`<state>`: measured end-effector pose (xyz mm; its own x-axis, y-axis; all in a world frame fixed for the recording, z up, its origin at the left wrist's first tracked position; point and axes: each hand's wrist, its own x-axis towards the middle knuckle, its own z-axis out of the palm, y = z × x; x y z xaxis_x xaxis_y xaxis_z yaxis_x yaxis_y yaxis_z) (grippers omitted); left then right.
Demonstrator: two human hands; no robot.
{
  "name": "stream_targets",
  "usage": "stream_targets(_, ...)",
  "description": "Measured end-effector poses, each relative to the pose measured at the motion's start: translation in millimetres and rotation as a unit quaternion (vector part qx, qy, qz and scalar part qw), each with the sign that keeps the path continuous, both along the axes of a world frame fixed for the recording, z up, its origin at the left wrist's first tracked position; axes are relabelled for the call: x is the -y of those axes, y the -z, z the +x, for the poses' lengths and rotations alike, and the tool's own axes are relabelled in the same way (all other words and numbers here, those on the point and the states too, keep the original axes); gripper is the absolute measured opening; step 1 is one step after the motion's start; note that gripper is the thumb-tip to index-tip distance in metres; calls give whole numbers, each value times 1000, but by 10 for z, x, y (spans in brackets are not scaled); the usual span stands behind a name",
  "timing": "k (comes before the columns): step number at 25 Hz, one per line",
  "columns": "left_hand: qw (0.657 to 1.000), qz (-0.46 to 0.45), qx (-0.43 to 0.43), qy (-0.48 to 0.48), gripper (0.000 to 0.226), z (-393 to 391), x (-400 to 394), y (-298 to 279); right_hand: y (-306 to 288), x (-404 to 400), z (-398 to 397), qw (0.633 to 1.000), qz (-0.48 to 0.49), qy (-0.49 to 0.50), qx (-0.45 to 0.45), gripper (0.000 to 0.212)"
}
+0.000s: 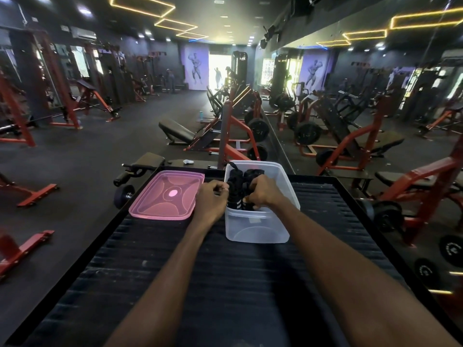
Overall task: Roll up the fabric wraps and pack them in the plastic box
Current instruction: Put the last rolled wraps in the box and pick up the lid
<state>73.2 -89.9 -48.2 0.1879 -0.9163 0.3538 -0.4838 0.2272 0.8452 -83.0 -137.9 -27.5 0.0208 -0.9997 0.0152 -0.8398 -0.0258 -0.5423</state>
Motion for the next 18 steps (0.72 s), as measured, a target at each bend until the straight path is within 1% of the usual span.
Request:
stream_targets(2,1000,2,-15,-5,18,37,4,-8,-74,-54,-11,1000,15,-1,5,40)
stream_targets(4,999,15,-11,-29,16,132,28,-7,-186,-92,-34,1000,28,1,13,38)
stream_targets(6,996,41,46,-58,12,273,89,50,-342,-110,-31,1000,3,8,3,29)
stream_targets(8,983,92,133,-87,11,407,133,134,-489,-116,23,998,-63,24,-12,29)
stream_targets(10,948,155,258,-108,27,489,106,225,-599,-145,125,992,-119,34,-15,25)
stream_targets(11,926,183,312,-107,36,517,80,282,-638,-182,185,989,-142,28,-15,19)
stream_targets(12,910,198,348,-105,42,529,59,341,-655,-219,229,987,-157,19,-16,11)
stream_targets(14,900,191,376,-107,43,546,36,437,-665,-286,297,984,-176,6,-19,8)
stream_targets(16,906,162,378,-104,31,576,35,459,-617,-306,356,983,-181,-1,-11,10)
stream_targets(18,900,145,403,-80,19,600,20,412,-551,-303,408,985,-170,5,9,11)
